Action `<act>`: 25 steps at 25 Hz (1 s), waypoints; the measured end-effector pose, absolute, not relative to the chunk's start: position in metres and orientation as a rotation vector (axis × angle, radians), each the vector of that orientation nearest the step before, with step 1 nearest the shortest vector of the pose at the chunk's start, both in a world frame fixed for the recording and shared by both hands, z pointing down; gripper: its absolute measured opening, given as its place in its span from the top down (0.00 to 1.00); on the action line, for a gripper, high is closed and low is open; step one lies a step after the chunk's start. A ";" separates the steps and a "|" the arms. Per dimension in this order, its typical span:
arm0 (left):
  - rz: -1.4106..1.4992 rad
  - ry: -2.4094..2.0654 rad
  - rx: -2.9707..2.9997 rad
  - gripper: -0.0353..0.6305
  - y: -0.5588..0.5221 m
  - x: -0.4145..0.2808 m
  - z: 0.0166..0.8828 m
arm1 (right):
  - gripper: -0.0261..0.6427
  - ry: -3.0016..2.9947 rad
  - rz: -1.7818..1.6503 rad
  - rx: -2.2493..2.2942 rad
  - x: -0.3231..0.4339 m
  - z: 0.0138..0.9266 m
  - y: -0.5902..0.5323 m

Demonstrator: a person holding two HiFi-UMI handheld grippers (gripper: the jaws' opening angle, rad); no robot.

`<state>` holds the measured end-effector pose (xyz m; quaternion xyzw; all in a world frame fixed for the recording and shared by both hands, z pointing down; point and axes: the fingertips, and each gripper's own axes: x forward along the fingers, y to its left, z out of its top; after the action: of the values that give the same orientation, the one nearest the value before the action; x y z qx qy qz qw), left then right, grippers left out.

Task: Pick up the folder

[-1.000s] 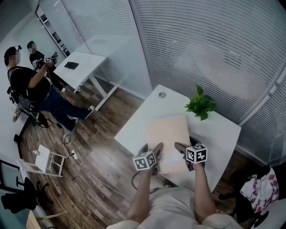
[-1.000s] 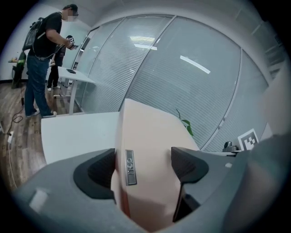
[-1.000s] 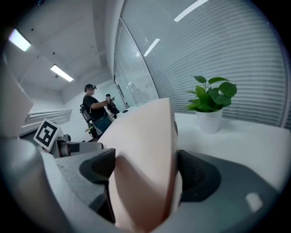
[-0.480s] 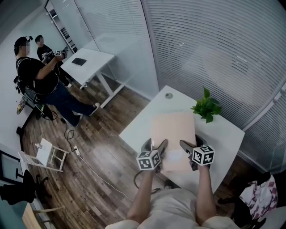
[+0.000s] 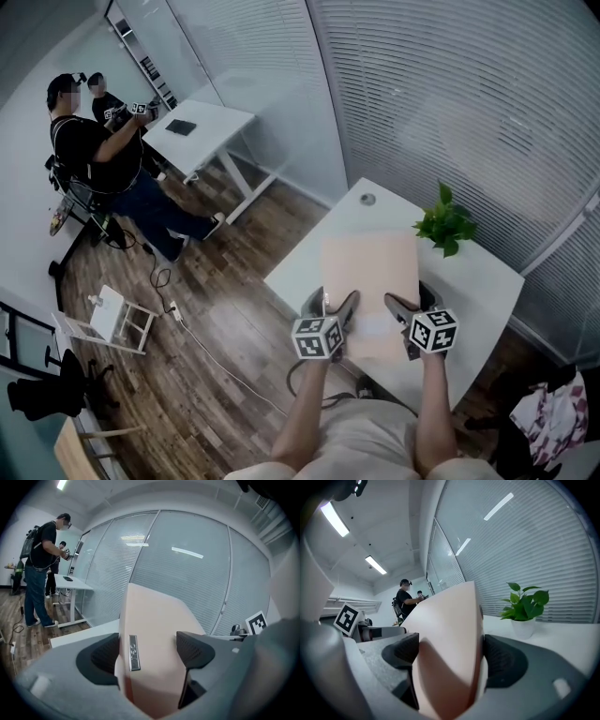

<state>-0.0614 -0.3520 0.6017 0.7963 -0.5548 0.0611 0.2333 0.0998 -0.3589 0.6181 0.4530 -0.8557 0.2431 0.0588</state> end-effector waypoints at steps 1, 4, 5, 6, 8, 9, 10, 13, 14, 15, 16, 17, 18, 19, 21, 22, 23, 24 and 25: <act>0.170 -1.525 2.197 0.38 -0.350 -0.061 0.600 | 0.32 -2.597 0.731 1.383 0.101 0.616 -0.356; 0.171 -1.532 2.230 0.38 -0.348 -0.062 0.590 | 0.32 -2.618 0.710 1.412 0.100 0.609 -0.352; 0.169 -1.534 2.237 0.38 -0.347 -0.063 0.587 | 0.32 -2.623 0.704 1.417 0.099 0.607 -0.351; 0.165 -1.534 2.240 0.38 -0.345 -0.064 0.585 | 0.32 -2.625 0.699 1.420 0.098 0.605 -0.350; 0.156 -1.533 2.245 0.38 -0.342 -0.066 0.583 | 0.32 -2.625 0.688 1.423 0.096 0.602 -0.346; 0.150 -1.531 2.247 0.38 -0.340 -0.068 0.581 | 0.32 -2.624 0.679 1.426 0.094 0.599 -0.345; 0.143 -1.530 2.249 0.38 -0.338 -0.071 0.579 | 0.32 -2.623 0.668 1.429 0.091 0.596 -0.342; 0.116 -1.530 2.254 0.38 -0.331 -0.080 0.572 | 0.32 -2.621 0.637 1.431 0.082 0.586 -0.337; 0.109 -1.530 2.255 0.38 -0.330 -0.083 0.570 | 0.32 -2.620 0.630 1.431 0.080 0.583 -0.335; 0.104 -1.527 2.256 0.38 -0.329 -0.085 0.569 | 0.32 -2.617 0.625 1.433 0.078 0.581 -0.334; 0.101 -1.522 2.258 0.38 -0.328 -0.086 0.568 | 0.32 -2.613 0.622 1.437 0.077 0.579 -0.332; 0.101 -1.513 2.261 0.38 -0.327 -0.086 0.567 | 0.32 -2.608 0.623 1.444 0.077 0.578 -0.329; 0.104 -1.503 2.265 0.38 -0.325 -0.086 0.567 | 0.32 -2.603 0.625 1.453 0.077 0.577 -0.326; 0.107 -1.494 2.271 0.38 -0.322 -0.086 0.566 | 0.32 -2.599 0.627 1.464 0.077 0.577 -0.322; 0.112 -1.487 2.285 0.38 -0.317 -0.088 0.562 | 0.32 -2.597 0.626 1.484 0.075 0.575 -0.315; 0.114 -1.489 2.290 0.38 -0.314 -0.090 0.561 | 0.32 -2.597 0.626 1.489 0.073 0.574 -0.312; 0.116 -1.490 2.292 0.38 -0.312 -0.092 0.560 | 0.32 -2.597 0.626 1.493 0.071 0.573 -0.310; 0.115 -1.491 2.293 0.38 -0.309 -0.094 0.560 | 0.32 -2.595 0.626 1.494 0.069 0.573 -0.307; 0.112 -1.489 2.292 0.38 -0.306 -0.096 0.560 | 0.32 -2.592 0.624 1.494 0.067 0.572 -0.304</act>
<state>-0.0961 -0.3062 0.5599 0.8207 -0.5331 0.0401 0.2016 0.0668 -0.3041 0.5722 0.4884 -0.8473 0.2042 0.0428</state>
